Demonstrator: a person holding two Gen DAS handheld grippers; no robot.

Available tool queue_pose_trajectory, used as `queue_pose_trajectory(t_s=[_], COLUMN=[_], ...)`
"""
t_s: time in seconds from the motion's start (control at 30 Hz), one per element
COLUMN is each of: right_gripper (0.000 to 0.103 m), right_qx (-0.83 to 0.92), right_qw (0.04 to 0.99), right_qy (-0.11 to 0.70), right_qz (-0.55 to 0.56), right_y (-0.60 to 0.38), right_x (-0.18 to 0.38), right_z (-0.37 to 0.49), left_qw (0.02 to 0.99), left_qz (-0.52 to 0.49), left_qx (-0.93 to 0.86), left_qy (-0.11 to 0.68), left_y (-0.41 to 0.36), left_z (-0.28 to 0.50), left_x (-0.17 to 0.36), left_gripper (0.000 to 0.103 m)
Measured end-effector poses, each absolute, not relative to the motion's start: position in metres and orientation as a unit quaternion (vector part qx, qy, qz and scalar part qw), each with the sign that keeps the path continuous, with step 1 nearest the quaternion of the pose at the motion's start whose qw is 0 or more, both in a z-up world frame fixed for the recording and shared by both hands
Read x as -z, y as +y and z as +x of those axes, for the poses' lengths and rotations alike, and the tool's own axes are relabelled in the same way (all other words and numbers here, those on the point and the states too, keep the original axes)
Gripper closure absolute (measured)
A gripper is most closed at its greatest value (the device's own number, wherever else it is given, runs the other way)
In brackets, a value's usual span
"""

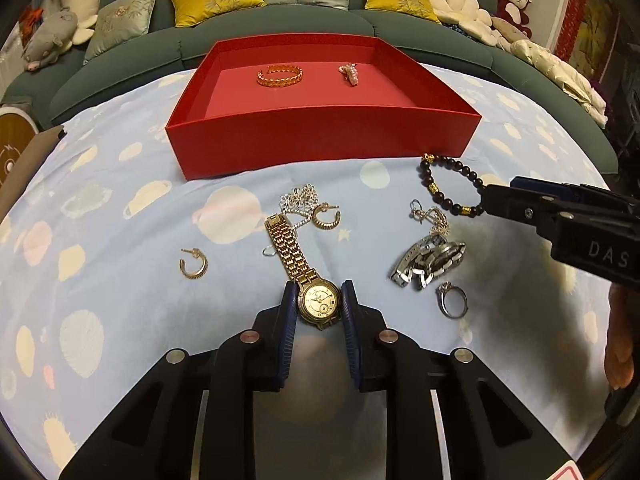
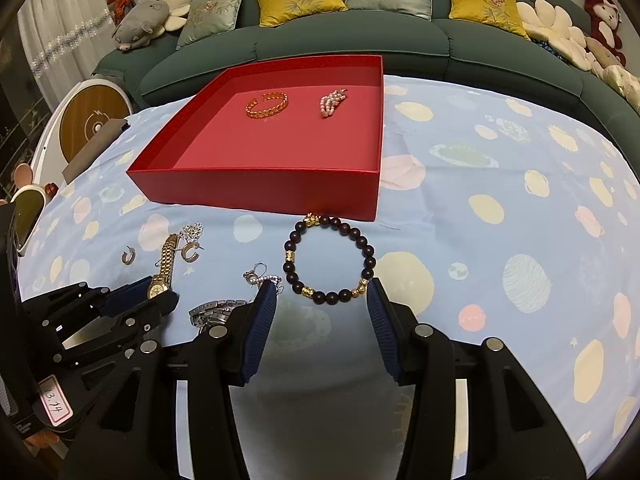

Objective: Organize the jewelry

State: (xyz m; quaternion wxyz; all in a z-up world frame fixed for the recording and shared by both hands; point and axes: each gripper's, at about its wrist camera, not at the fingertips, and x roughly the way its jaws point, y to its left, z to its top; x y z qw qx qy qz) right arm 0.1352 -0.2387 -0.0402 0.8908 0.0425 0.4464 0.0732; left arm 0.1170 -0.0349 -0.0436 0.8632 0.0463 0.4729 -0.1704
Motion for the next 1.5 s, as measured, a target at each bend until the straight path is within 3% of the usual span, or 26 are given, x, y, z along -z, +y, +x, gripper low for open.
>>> queue_pose_trajectory(t_s=[0.13, 0.37, 0.43, 0.5, 0.97, 1.17, 1.23, 1.3, 1.5], right_gripper=[0.058, 0.058, 0.058, 0.058, 0.058, 0.067, 0.076, 0.096, 0.096], right_qx=[-0.075, -0.074, -0.073, -0.07, -0.044, -0.037, -0.033, -0.033, -0.037], right_qw=[0.893, 0.891, 0.891, 0.89, 0.886, 0.889, 0.891, 0.891, 0.896], right_qy=[0.443, 0.446, 0.447, 0.45, 0.458, 0.455, 0.452, 0.452, 0.441], right_qz=[0.041, 0.037, 0.035, 0.034, 0.057, 0.037, 0.027, 0.023, 0.022], right_y=[-0.237, -0.232, -0.231, -0.232, -0.249, -0.245, -0.243, -0.242, -0.238], right_x=[0.037, 0.039, 0.04, 0.043, 0.058, 0.065, 0.065, 0.065, 0.052], right_z=[0.134, 0.136, 0.138, 0.14, 0.16, 0.169, 0.17, 0.17, 0.162], left_qw=[0.86, 0.87, 0.872, 0.873, 0.885, 0.89, 0.89, 0.892, 0.902], left_qz=[0.011, 0.015, 0.024, 0.029, -0.023, -0.024, -0.029, -0.033, -0.05], left_qx=[0.175, 0.153, 0.149, 0.145, 0.156, 0.145, 0.144, 0.144, 0.147], left_qy=[0.479, 0.469, 0.466, 0.465, 0.437, 0.432, 0.431, 0.428, 0.402], left_y=[-0.019, -0.026, -0.03, -0.031, -0.01, -0.005, -0.003, -0.001, 0.006], left_z=[0.114, 0.114, 0.114, 0.114, 0.115, 0.124, 0.127, 0.13, 0.136], left_x=[0.043, 0.043, 0.043, 0.044, 0.004, 0.002, 0.0, -0.003, -0.025], left_gripper=[0.084, 0.07, 0.071, 0.083, 0.084, 0.084, 0.084, 0.084, 0.084])
